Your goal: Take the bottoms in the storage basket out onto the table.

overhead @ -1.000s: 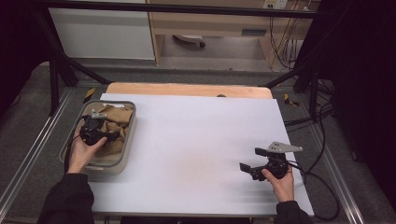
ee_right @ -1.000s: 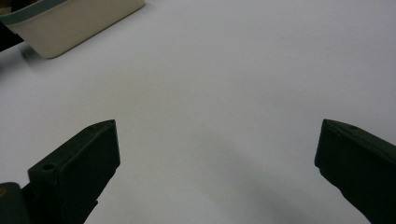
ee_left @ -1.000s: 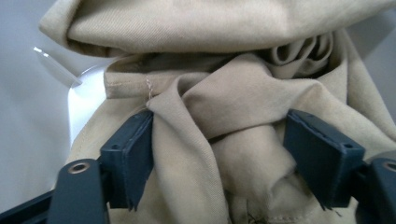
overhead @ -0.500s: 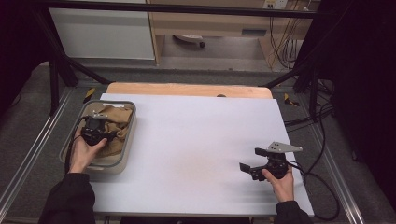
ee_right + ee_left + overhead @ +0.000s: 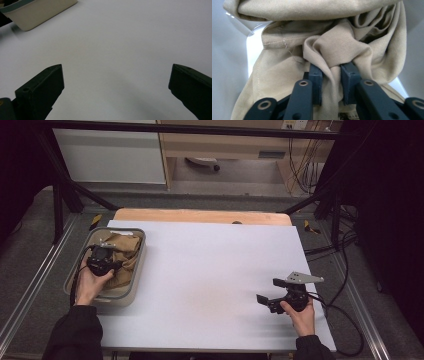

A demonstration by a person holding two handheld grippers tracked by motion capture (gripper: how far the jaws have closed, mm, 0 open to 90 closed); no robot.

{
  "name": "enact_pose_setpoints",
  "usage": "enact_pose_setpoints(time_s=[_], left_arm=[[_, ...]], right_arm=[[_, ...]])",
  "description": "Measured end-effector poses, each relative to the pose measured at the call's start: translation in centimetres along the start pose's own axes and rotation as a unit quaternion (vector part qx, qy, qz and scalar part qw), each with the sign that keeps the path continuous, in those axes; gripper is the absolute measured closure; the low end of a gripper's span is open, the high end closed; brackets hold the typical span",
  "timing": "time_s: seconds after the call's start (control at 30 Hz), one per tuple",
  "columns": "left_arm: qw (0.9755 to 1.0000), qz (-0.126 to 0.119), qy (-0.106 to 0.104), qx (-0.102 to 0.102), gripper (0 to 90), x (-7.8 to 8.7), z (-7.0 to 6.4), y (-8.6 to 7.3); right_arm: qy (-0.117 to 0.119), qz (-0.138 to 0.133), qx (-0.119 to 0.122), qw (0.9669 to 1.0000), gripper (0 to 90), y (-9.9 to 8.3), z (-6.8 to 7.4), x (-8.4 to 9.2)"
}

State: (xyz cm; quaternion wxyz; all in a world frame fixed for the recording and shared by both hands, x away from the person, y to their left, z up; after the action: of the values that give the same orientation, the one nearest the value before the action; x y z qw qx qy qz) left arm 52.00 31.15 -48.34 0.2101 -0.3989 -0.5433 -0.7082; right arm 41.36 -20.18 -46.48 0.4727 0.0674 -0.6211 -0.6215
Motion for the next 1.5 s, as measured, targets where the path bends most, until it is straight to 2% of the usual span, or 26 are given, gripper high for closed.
enact_pose_setpoints(time_s=[0.63, 0.97, 1.5], left_arm=[[0.9999, -0.014, 0.006, 0.006, 78.6, 0.9, 0.1, 0.1], [0.9993, -0.034, 0.017, 0.004, 78.8, 1.5, 0.1, 0.3], [0.9975, -0.064, 0.005, 0.031, 79.1, 2.1, 0.4, 0.6]], right_arm=[[0.000, 0.000, 0.000, 1.0000, 0.6, 0.0, 0.0, 0.0], [-0.001, 0.000, 0.000, 1.0000, 0.6, 0.0, 0.0, 0.0], [-0.001, -0.001, 0.001, 1.0000, 0.6, 0.0, 0.0, 0.0]])
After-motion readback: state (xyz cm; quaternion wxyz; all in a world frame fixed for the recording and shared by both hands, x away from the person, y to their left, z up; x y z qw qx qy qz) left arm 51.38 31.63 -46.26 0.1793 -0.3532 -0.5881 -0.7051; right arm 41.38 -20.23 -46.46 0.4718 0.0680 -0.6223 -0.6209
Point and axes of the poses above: each handheld gripper's, and its own axes: x roughly backward along the jaws, y roughly out of its top, z roughly to its left, the point moved 9 cm from there along -x, roughly forward along the jaws, and after that the axes turned 1 degree about z, right-handed, at the moved point
